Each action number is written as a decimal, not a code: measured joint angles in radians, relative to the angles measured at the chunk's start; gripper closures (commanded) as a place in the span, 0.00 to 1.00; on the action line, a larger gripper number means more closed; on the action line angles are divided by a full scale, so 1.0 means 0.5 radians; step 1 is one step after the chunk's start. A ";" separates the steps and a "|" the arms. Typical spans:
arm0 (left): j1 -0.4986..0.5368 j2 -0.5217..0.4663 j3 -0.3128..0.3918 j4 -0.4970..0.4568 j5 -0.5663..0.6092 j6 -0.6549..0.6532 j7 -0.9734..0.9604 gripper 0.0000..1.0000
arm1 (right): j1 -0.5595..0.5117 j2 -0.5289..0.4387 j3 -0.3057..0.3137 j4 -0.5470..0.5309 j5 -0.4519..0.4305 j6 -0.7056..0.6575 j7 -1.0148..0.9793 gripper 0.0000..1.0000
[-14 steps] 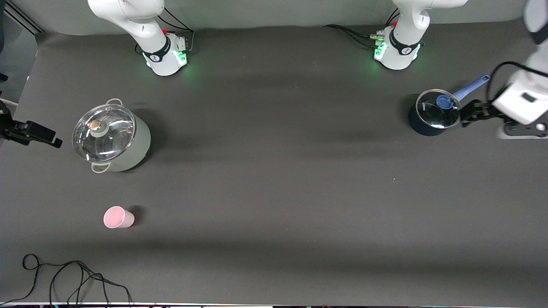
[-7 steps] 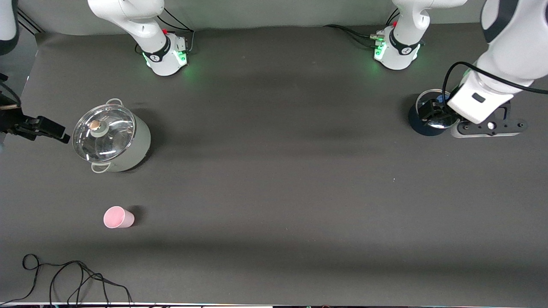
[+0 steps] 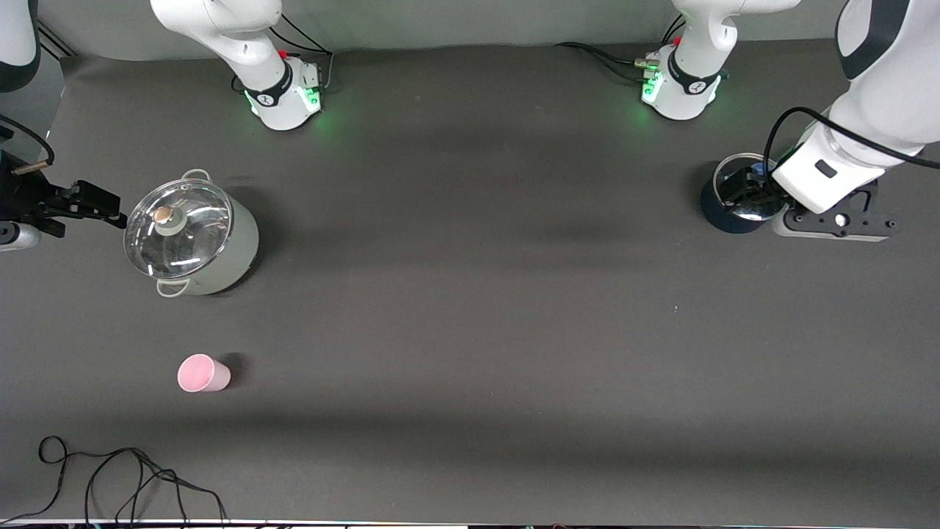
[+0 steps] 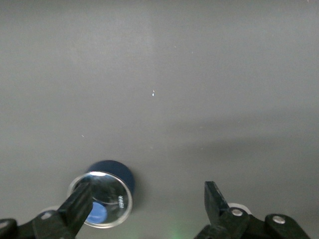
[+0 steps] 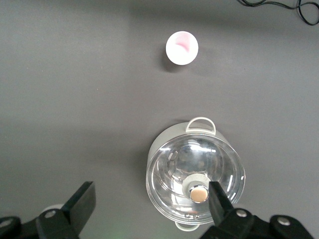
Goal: Transfer pink cup from left to right arm
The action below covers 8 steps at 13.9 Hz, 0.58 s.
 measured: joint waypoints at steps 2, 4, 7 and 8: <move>0.016 0.007 0.007 0.022 0.005 -0.001 0.070 0.00 | -0.001 -0.002 -0.003 0.004 0.000 -0.001 -0.002 0.00; 0.023 0.027 0.010 0.047 0.010 -0.002 0.090 0.00 | -0.004 -0.004 -0.018 0.004 0.000 -0.001 -0.004 0.00; 0.025 0.052 0.010 0.062 0.020 -0.002 0.096 0.00 | -0.005 -0.005 -0.034 0.004 0.000 -0.001 -0.010 0.00; 0.027 0.055 0.011 0.065 0.023 -0.004 0.096 0.00 | -0.005 -0.005 -0.034 0.004 0.000 -0.001 -0.010 0.00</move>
